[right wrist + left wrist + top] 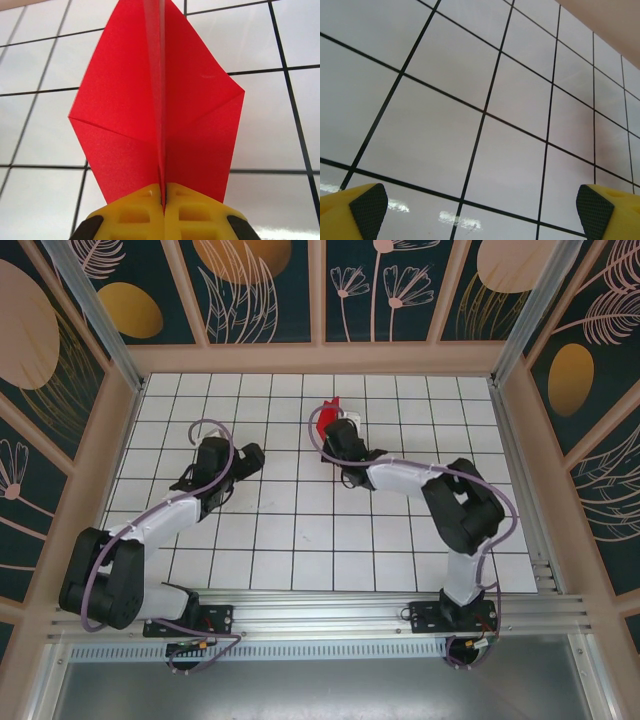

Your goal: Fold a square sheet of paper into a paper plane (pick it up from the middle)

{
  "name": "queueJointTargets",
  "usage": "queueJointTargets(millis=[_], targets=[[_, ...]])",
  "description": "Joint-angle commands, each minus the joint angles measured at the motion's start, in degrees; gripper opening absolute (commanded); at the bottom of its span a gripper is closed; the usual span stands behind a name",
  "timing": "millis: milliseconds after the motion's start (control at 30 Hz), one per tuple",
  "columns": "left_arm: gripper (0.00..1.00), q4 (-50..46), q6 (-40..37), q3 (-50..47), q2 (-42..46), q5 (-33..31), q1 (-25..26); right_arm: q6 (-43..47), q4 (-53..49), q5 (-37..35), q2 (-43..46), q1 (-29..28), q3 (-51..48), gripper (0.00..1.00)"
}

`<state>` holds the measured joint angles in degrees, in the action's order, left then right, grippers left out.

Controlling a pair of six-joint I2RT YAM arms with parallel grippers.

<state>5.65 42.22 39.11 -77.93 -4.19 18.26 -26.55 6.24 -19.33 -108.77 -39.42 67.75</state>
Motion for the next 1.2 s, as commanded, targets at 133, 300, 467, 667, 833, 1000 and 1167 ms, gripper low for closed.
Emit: queueJointTargets(millis=[133, 300, 467, 667, 833, 1000, 1167], targets=[[0.98, -1.06, -2.09, -2.2, 0.07, 0.44, -0.25, 1.32, -7.65, 2.42, -10.51, 1.76, 9.75, 0.0], [0.98, -0.4, -2.22, -2.46, -0.45, 1.33, -0.25, 1.23, -8.3, 3.47, -14.85, 1.98, 12.21, 0.02], [0.99, -0.38, -2.56, -2.55, -0.64, 1.68, -0.27, 1.25, -8.75, 3.9, -16.95, 1.98, 12.5, 0.08], [0.99, -0.29, -2.49, -2.31, -1.16, 2.07, -0.24, 1.03, -9.86, 4.13, -17.03, 1.73, 12.92, 0.17], [0.98, -0.73, -2.54, -1.71, -1.07, 2.03, -0.25, 1.32, -12.03, 4.74, -14.17, 1.37, 15.3, 0.24], [0.98, -2.27, -3.09, -0.06, -0.06, 0.54, -0.33, 0.71, -14.56, 4.22, -7.79, 1.11, 16.22, 0.38], [0.98, -3.86, -4.47, 2.2, 2.04, -3.74, -0.32, 0.7, -13.95, 2.41, 1.59, 0.88, 12.79, 0.55]])
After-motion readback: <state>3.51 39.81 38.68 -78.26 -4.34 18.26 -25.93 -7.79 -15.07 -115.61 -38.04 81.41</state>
